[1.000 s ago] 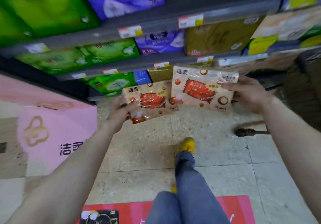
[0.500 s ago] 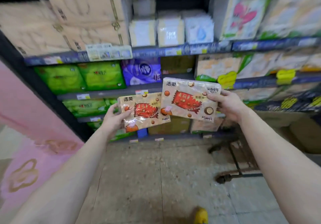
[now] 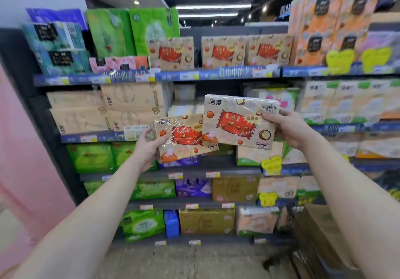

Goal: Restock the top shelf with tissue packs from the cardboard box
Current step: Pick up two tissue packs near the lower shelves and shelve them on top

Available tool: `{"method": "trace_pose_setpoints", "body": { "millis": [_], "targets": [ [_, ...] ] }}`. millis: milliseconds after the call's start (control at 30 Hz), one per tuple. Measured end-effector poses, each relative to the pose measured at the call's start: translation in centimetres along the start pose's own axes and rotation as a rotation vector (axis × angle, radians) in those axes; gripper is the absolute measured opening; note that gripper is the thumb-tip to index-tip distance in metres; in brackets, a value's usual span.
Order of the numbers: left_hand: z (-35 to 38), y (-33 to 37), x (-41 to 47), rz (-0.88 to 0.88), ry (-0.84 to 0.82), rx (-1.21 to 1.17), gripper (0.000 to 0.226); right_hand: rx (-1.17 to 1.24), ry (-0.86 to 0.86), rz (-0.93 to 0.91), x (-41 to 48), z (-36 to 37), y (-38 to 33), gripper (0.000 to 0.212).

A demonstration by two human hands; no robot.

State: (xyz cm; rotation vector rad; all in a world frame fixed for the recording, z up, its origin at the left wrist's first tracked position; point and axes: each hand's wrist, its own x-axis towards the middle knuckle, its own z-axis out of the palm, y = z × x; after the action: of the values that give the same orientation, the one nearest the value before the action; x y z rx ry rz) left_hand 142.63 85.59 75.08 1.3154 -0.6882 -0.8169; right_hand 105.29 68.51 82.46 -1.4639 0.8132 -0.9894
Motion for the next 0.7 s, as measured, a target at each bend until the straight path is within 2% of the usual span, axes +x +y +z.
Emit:
{"method": "trace_pose_setpoints", "body": {
  "millis": [100,267,400,600,700],
  "targets": [
    [1.9,2.5,1.1,0.049,0.014,-0.037,0.078,0.012,0.0,-0.058,1.6,-1.3,-2.6,0.016],
    [5.2,6.2,3.1,0.105,0.034,-0.043,0.078,0.023,-0.017,-0.131,5.1,-3.8,-6.3,0.027],
    [7.7,8.1,4.8,0.166,0.056,-0.062,0.07,0.045,-0.033,-0.155,7.9,-5.6,-8.3,0.023],
    [9.7,9.6,8.2,0.213,0.127,-0.111,0.078,0.065,-0.02,-0.165,13.0,-7.0,-10.3,0.023],
    [9.9,10.5,10.3,0.232,0.141,-0.099,0.069,0.082,-0.021,-0.189,16.2,-6.7,-11.5,0.02]
  ]
}}
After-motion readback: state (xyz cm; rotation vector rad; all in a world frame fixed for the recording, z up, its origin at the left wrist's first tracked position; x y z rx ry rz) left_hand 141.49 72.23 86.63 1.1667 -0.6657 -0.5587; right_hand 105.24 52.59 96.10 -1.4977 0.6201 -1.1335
